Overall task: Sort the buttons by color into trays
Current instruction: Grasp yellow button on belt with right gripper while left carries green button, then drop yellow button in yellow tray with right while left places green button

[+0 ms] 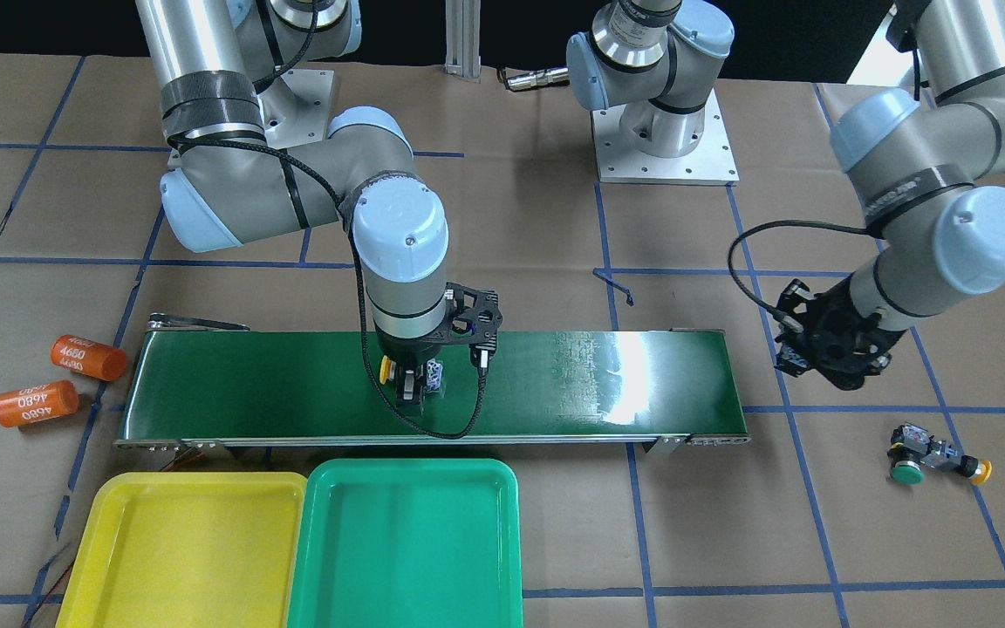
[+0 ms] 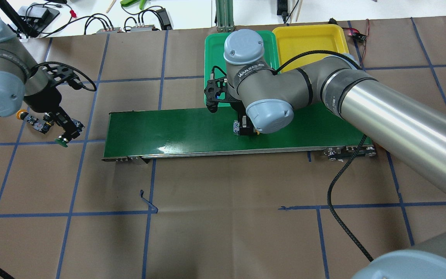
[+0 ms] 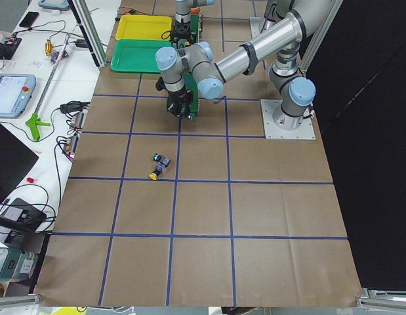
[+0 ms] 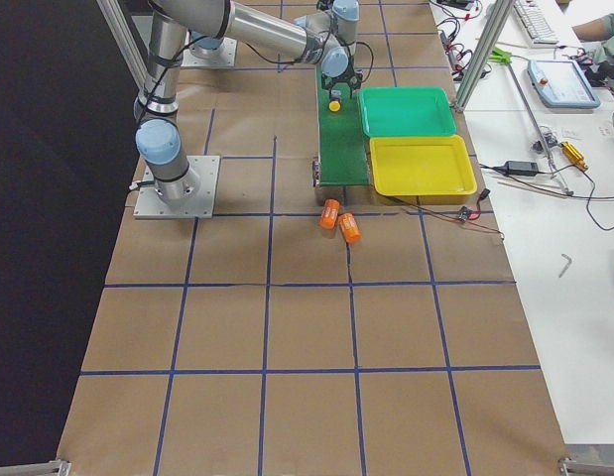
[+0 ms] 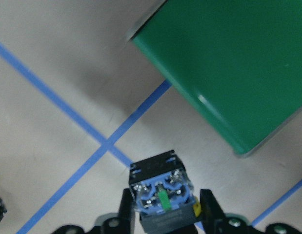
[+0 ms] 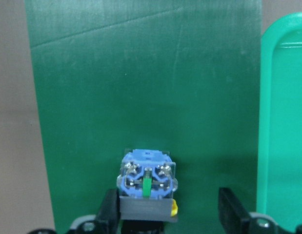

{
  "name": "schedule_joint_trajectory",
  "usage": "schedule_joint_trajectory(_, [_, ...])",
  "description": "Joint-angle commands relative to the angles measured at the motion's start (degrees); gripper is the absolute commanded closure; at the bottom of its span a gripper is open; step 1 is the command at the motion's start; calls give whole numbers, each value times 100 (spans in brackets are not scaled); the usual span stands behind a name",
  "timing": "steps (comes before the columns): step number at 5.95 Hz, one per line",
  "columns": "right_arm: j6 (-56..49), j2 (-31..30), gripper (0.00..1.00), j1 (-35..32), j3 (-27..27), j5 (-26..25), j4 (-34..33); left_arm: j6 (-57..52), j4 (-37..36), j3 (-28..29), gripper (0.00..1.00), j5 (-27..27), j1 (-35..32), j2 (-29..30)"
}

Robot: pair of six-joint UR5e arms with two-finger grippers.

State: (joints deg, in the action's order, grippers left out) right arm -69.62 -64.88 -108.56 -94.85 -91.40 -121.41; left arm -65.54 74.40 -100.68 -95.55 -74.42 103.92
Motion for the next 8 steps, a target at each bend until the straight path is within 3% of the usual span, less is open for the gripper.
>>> schedule_joint_trajectory(1, [-288, -42, 54, 220, -181, -279, -14, -676, -13, 66, 100, -245, -1279, 84])
schedule_joint_trajectory(2, [-603, -199, 74, 317, -330, -421, -6, -1349, -335, -29, 100, -236, -1607, 85])
schedule_joint_trajectory(5, [-929, -655, 82, 616, -446, -422, 99, -2173, -1076, -118, 95, -192, -1733, 452])
schedule_joint_trajectory(6, [-1027, -918, 83, 713, -437, -501, 169, -2165, -1086, -101, 27, -183, -1699, 515])
schedule_joint_trajectory(7, [-1315, -1112, 83, 879, -316, -632, 266, -2086, -1060, -135, 8, -201, -1663, 367])
schedule_joint_trajectory(8, [-1848, -1036, 83, 1211, -79, -590, 206, -1746, -998, -23, 6, -218, -1472, 209])
